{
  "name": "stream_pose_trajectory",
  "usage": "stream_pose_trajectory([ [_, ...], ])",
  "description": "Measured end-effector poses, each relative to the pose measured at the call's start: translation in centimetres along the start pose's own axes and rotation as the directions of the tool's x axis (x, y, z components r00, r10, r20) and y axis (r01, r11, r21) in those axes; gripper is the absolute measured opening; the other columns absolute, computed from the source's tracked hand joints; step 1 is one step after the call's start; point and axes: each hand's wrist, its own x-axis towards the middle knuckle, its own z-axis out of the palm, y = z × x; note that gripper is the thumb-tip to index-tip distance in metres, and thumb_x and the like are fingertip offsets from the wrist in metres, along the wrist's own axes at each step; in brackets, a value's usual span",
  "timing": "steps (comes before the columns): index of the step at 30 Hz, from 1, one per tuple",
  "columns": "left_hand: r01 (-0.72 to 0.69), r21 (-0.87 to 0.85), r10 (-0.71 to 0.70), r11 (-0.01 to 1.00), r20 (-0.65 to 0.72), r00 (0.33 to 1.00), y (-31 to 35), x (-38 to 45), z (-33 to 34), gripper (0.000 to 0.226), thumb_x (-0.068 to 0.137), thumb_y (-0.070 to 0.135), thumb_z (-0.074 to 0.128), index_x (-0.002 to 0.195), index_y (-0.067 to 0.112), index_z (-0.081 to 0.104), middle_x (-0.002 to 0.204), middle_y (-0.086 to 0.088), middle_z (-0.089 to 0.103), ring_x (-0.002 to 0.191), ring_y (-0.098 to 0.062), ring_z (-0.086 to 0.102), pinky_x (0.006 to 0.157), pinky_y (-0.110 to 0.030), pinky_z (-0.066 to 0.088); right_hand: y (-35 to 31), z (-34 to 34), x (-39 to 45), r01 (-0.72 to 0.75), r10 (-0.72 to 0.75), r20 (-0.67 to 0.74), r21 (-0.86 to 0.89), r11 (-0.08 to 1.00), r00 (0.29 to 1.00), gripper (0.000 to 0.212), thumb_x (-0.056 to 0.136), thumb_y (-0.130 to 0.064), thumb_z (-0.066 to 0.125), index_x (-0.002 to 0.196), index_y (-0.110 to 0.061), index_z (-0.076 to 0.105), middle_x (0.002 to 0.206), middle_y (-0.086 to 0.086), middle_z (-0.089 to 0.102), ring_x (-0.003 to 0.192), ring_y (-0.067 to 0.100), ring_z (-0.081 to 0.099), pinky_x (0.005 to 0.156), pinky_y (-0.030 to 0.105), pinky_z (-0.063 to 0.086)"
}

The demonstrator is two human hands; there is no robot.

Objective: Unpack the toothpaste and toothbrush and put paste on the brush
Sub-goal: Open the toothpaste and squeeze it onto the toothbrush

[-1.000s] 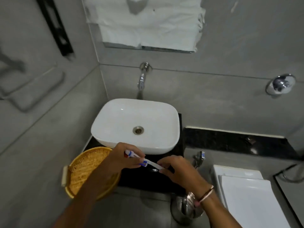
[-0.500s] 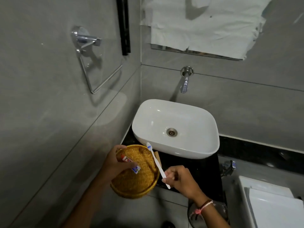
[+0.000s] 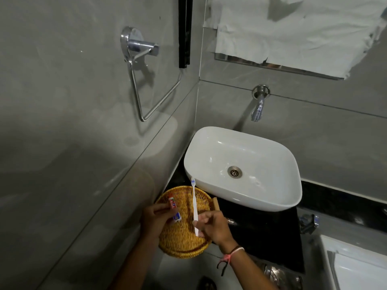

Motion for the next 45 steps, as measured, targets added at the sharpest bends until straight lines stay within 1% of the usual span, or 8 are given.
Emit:
stream_pose_trajectory([
  [4, 0.028, 0.062, -0.029, 0.998, 0.014, 0.999, -0.4, 1.5, 1.2, 0.019, 0.08, -0.004, 0.077, 0.099, 0.001, 0.073, 0.085, -0.006, 0.069, 0.079, -0.023, 0.069, 0.066, -0.034, 0.061, 0.3, 1.0, 1.5, -0.056, 0.056, -0.009, -0.047, 0.997, 0.998, 0.027, 0.084, 0.0, 0.077, 0.103, 0.015, 0.064, 0.094, 0.026, 0.068, 0.065, 0.02, 0.064, 0.05, 0.019, 0.054],
  [11, -0.125, 0.44, 0.135, 0.889, 0.008, 0.991, -1.5, 3.8, 2.6, 0.011, 0.085, 0.002, 0.074, 0.093, -0.005, 0.076, 0.096, -0.022, 0.077, 0.082, -0.028, 0.073, 0.08, -0.038, 0.059, 1.3, 2.4, 3.6, -0.068, 0.054, -0.106, -0.134, 0.989, 0.993, 0.024, 0.081, 0.0, 0.08, 0.097, 0.014, 0.067, 0.099, 0.023, 0.073, 0.074, 0.016, 0.065, 0.057, 0.01, 0.052],
  [13, -0.148, 0.502, 0.165, 0.852, 0.011, 0.986, -1.6, 4.1, 3.3, 0.011, 0.087, 0.006, 0.073, 0.091, -0.004, 0.077, 0.094, -0.021, 0.079, 0.084, -0.03, 0.075, 0.08, -0.038, 0.06, 1.3, 2.7, 4.1, -0.054, 0.038, -0.121, -0.132, 0.99, 0.992, 0.023, 0.08, 0.0, 0.08, 0.095, 0.013, 0.068, 0.098, 0.022, 0.073, 0.079, 0.022, 0.068, 0.066, 0.016, 0.057],
  [15, -0.154, 0.535, 0.194, 0.831, -0.018, 0.981, -1.5, 4.2, 3.8, 0.013, 0.089, 0.01, 0.072, 0.088, -0.002, 0.078, 0.09, -0.018, 0.079, 0.081, -0.028, 0.075, 0.075, -0.036, 0.061, 1.2, 3.1, 4.4, -0.035, 0.019, -0.124, -0.134, 0.99, 0.992, 0.022, 0.079, 0.001, 0.081, 0.096, 0.009, 0.069, 0.101, 0.022, 0.074, 0.092, 0.032, 0.071, 0.084, 0.037, 0.06],
  [27, -0.113, 0.562, 0.208, 0.819, -0.108, 0.972, -2.7, 5.4, 4.6, 0.016, 0.091, 0.01, 0.069, 0.079, 0.002, 0.075, 0.084, -0.015, 0.078, 0.071, -0.016, 0.062, 0.058, -0.019, 0.042, 1.0, 3.1, 6.1, -0.028, -0.007, -0.139, -0.246, 0.969, 0.99, 0.011, 0.086, -0.005, 0.075, 0.095, -0.002, 0.068, 0.104, 0.015, 0.073, 0.101, 0.027, 0.067, 0.094, 0.041, 0.055],
  [33, -0.096, 0.55, 0.204, 0.829, -0.139, 0.969, -3.2, 5.5, 4.8, 0.017, 0.092, 0.011, 0.068, 0.082, -0.002, 0.074, 0.088, -0.02, 0.076, 0.084, -0.031, 0.071, 0.066, -0.028, 0.047, 0.9, 3.1, 6.1, -0.044, 0.003, -0.129, -0.32, 0.946, 0.992, 0.012, 0.088, -0.008, 0.073, 0.083, -0.016, 0.066, 0.103, 0.014, 0.076, 0.1, 0.025, 0.07, 0.092, 0.038, 0.058],
  [37, -0.083, 0.557, 0.207, 0.826, -0.163, 0.965, -3.0, 4.8, 5.3, 0.016, 0.091, 0.013, 0.069, 0.09, -0.003, 0.073, 0.096, -0.021, 0.076, 0.092, -0.033, 0.07, 0.071, -0.03, 0.047, 1.2, 3.3, 6.4, -0.07, 0.034, -0.121, -0.307, 0.949, 0.992, 0.01, 0.088, -0.008, 0.073, 0.097, -0.003, 0.07, 0.104, 0.016, 0.075, 0.101, 0.028, 0.07, 0.092, 0.041, 0.058],
  [45, -0.084, 0.564, 0.208, 0.822, -0.159, 0.965, -2.7, 4.4, 5.3, 0.018, 0.093, 0.012, 0.066, 0.093, -0.006, 0.072, 0.099, -0.024, 0.075, 0.096, -0.035, 0.07, 0.082, -0.04, 0.055, 0.9, 3.2, 6.7, -0.073, 0.046, -0.098, -0.299, 0.952, 0.994, 0.004, 0.089, -0.008, 0.073, 0.088, -0.005, 0.07, 0.104, 0.02, 0.075, 0.1, 0.033, 0.071, 0.092, 0.044, 0.059],
])
